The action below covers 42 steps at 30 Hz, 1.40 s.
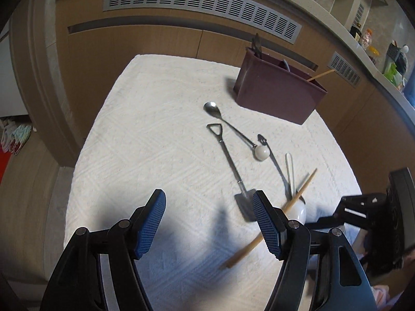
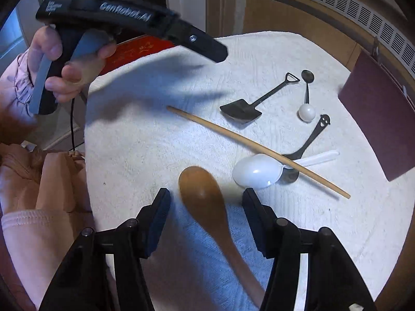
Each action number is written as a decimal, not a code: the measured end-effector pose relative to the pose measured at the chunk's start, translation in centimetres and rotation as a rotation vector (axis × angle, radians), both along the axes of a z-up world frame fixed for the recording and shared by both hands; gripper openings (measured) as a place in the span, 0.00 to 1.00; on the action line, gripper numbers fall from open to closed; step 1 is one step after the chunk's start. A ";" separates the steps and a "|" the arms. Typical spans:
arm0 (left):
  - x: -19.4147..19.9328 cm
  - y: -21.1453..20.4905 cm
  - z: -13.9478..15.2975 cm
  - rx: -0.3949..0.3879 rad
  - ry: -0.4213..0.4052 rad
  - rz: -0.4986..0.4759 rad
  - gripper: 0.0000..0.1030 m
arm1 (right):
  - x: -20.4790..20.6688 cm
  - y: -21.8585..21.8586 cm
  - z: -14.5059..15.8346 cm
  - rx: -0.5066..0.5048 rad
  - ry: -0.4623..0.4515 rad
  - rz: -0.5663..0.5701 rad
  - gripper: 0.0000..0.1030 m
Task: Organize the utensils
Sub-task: 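Grasp the wooden spoon with the right tool while the left tool reaches the metal shovel spatula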
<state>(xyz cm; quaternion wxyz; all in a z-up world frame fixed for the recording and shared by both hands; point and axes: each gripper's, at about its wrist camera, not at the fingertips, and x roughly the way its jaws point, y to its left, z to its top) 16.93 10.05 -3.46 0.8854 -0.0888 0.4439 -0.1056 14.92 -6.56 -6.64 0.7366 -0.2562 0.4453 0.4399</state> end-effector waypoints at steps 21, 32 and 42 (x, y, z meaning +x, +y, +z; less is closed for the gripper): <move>-0.4 -5.4 -1.6 0.067 0.006 -0.085 0.68 | 2.4 -10.2 5.2 0.232 -0.127 -0.607 0.28; -0.2 -8.6 -2.8 0.093 -0.014 0.141 0.62 | 2.1 -10.9 7.1 0.355 -0.255 -0.785 0.28; -0.2 -8.5 -3.6 0.123 -0.022 0.146 0.33 | 0.7 -10.9 6.8 0.338 -0.300 -0.788 0.28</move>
